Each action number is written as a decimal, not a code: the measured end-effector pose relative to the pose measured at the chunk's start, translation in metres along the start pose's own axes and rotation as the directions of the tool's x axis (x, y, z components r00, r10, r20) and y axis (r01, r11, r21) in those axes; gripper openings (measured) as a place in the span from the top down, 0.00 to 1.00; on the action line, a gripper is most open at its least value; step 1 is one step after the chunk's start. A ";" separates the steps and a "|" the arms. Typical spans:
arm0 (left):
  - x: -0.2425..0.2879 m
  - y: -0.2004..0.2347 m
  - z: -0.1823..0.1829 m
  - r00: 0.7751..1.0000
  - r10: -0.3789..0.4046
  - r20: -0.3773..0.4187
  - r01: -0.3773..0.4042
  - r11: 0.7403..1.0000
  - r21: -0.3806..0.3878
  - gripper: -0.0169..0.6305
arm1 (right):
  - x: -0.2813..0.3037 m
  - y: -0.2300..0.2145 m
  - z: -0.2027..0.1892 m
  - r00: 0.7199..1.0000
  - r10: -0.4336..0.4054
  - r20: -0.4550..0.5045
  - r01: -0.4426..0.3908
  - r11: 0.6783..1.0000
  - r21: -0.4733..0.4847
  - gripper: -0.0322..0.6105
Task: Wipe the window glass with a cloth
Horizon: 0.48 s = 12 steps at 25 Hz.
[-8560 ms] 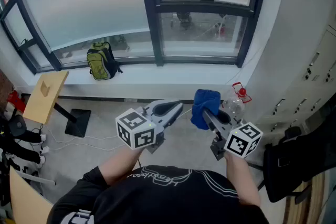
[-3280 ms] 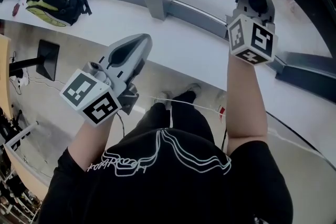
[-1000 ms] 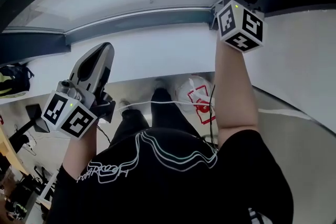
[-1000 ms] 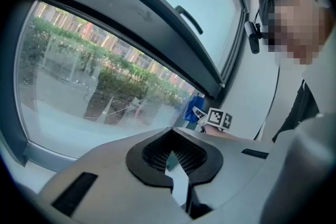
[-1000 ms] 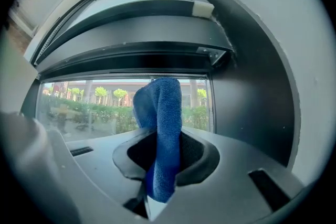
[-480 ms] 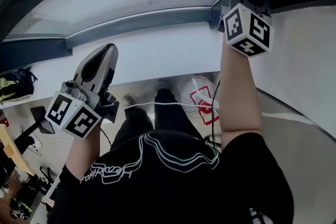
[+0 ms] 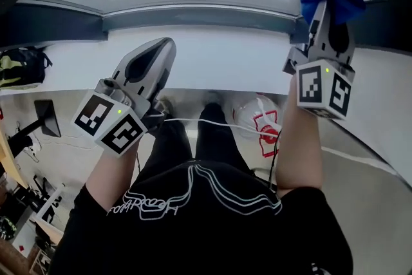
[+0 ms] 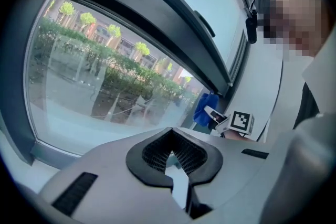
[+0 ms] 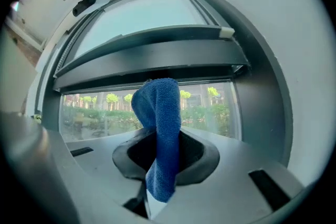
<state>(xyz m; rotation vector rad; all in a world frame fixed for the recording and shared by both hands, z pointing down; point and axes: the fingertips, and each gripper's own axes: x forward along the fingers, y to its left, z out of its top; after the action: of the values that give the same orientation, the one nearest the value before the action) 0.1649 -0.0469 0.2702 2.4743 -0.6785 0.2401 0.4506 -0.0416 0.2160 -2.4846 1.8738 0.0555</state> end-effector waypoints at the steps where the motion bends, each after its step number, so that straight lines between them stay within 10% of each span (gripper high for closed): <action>1: -0.007 0.008 0.001 1.000 0.003 0.004 -0.003 1.000 -0.001 0.96 | -0.002 0.019 -0.003 1.000 0.026 -0.006 -0.026 1.000 0.016 0.84; 12: -0.107 0.121 0.012 0.995 0.084 0.047 -0.084 0.996 -0.006 0.96 | -0.004 0.259 -0.047 0.951 0.304 -0.049 -0.300 0.951 0.071 0.84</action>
<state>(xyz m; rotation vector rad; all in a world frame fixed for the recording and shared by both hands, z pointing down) 0.0107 -0.0956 0.2842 2.4571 -0.8030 0.2122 0.2005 -0.1109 0.2631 -2.1602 2.2271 -0.0705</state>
